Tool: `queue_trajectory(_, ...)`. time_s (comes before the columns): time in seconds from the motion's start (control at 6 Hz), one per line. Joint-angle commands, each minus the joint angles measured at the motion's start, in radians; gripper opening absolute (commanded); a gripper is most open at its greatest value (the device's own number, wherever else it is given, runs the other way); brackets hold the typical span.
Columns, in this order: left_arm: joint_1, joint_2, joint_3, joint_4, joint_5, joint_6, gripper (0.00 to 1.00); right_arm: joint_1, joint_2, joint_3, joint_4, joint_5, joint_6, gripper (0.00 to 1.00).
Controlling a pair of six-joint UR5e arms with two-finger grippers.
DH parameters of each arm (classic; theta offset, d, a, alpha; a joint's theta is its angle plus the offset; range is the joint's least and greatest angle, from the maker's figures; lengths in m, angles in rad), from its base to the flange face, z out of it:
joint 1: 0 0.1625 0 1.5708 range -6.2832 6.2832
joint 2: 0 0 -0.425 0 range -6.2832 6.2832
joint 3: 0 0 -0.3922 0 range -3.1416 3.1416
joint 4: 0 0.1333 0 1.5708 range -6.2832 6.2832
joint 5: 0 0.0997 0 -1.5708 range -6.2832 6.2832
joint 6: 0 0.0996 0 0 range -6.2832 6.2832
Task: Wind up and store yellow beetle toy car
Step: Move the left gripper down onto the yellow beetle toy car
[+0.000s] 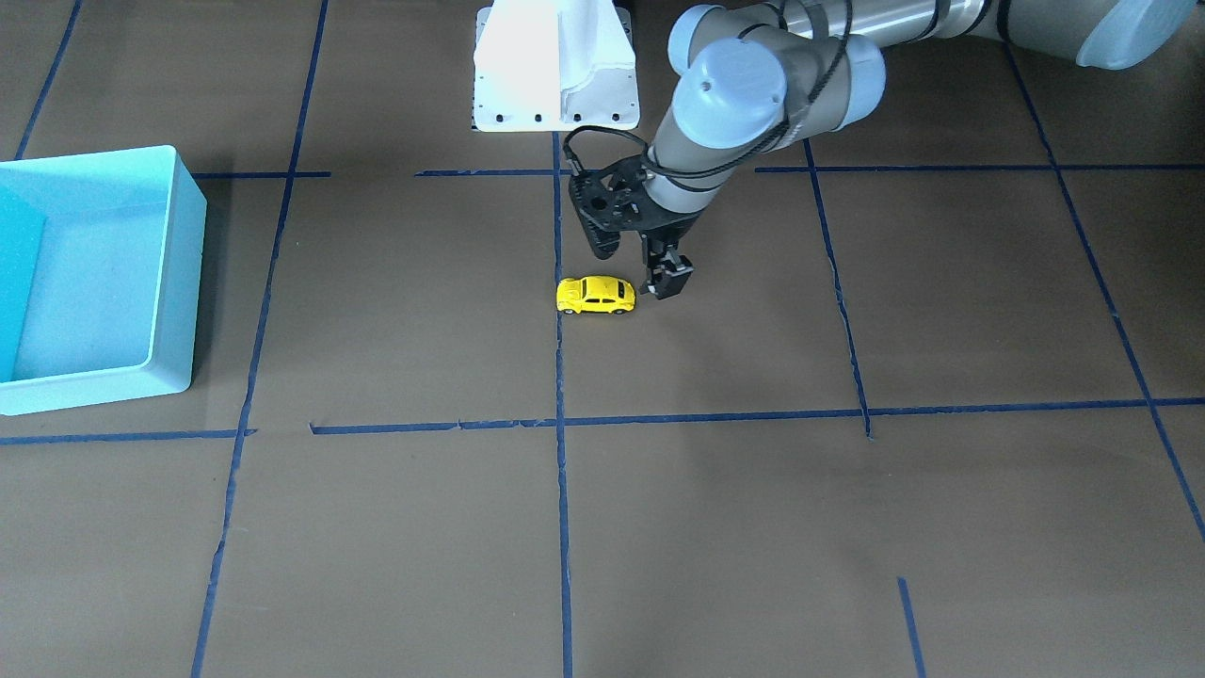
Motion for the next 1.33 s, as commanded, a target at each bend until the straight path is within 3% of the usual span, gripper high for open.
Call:
queue_trajectory(0.0, 0.069, -0.181, 0.183, 0.011, 0.005, 0.01, 1.0, 0.0, 0.0, 0.0, 0.0, -0.001, 0.0, 1.0)
queue_trajectory(0.17, 0.069, -0.217, 0.211, 0.037, 0.008, 0.064, 1.0, 0.0, -0.002, 0.0, 0.0, -0.001, 0.0, 1.0)
queue_trajectory(0.33, 0.075, -0.232, 0.211, 0.085, 0.095, 0.174, 1.0, 0.0, -0.002, 0.0, 0.0, -0.001, 0.0, 1.0)
queue_trajectory(0.5, 0.121, -0.23, 0.211, 0.091, 0.254, 0.301, 1.0, 0.0, -0.002, -0.002, 0.0, -0.003, 0.0, 1.0)
queue_trajectory(0.67, 0.147, -0.204, 0.211, 0.09, 0.317, 0.31, 1.0, 0.0, -0.003, -0.003, 0.0, -0.004, 0.0, 1.0)
queue_trajectory(1.17, 0.161, -0.127, 0.203, 0.081, 0.365, 0.306, 1.0, 0.0, -0.005, -0.003, 0.0, -0.004, 0.0, 1.0)
